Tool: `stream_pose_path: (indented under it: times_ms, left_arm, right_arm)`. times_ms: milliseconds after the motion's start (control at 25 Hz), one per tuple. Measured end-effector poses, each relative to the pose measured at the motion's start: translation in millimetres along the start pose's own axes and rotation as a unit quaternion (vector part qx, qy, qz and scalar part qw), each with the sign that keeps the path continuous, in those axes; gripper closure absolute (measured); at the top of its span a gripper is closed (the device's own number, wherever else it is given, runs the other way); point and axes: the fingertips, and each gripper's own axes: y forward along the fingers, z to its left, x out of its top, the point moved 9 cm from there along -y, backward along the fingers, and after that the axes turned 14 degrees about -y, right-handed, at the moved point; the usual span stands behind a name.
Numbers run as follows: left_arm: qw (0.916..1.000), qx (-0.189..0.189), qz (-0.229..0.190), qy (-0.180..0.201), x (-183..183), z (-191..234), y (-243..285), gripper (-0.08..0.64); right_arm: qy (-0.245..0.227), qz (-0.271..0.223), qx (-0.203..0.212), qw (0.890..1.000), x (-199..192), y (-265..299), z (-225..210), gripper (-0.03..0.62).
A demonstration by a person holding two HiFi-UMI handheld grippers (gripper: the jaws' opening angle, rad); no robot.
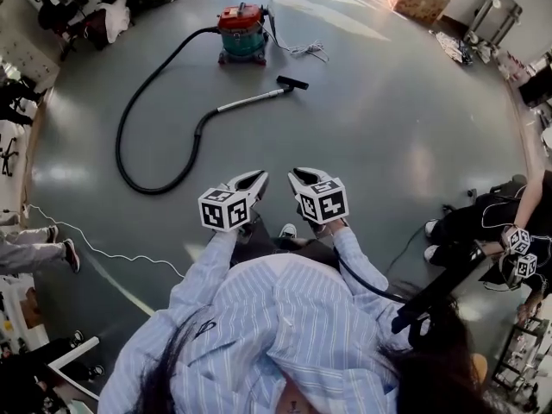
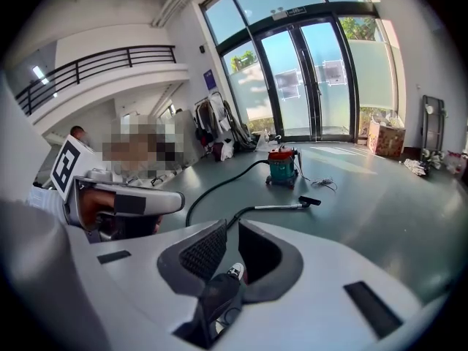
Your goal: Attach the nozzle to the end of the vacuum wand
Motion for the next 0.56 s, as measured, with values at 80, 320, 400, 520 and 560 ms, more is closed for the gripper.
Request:
stream_pose_path:
  times_ms: [80, 320, 400, 520, 560]
  left_arm:
    - [1.0, 0.003, -0.002, -0.003, -1.9, 1.4, -4.8, 0.543]
    - [1.0, 0.006, 0.001, -0.001, -10.3, 1.5, -6.9, 0.543]
    - [1.0, 0.008, 0.002, -0.001, -8.7, 0.9, -6.0, 0.543]
    - [0.9999, 0.01, 0.003, -0.002, -7.7, 2.3, -5.3, 0.543]
    - [0.9999, 0.011, 0.003, -0.002, -7.6, 3.0, -5.0, 0.543]
  right_arm:
    - [-0.004, 0.0, 0.003, 1.0, 0.1, 1.1, 5.1, 0.538]
    - [-0.006, -0.002, 0.007, 1.0, -4.9, 1.7, 7.8, 0.538]
    - [-0.006, -0.001, 0.008, 1.0, -4.1, 2.1, 6.6, 0.538]
    - [-0.009, 0.002, 0.011, 1.0, -3.9, 4.3, 6.2, 0.538]
    - [-0.009, 0.002, 0.011, 1.0, -4.0, 5.1, 6.0, 0.538]
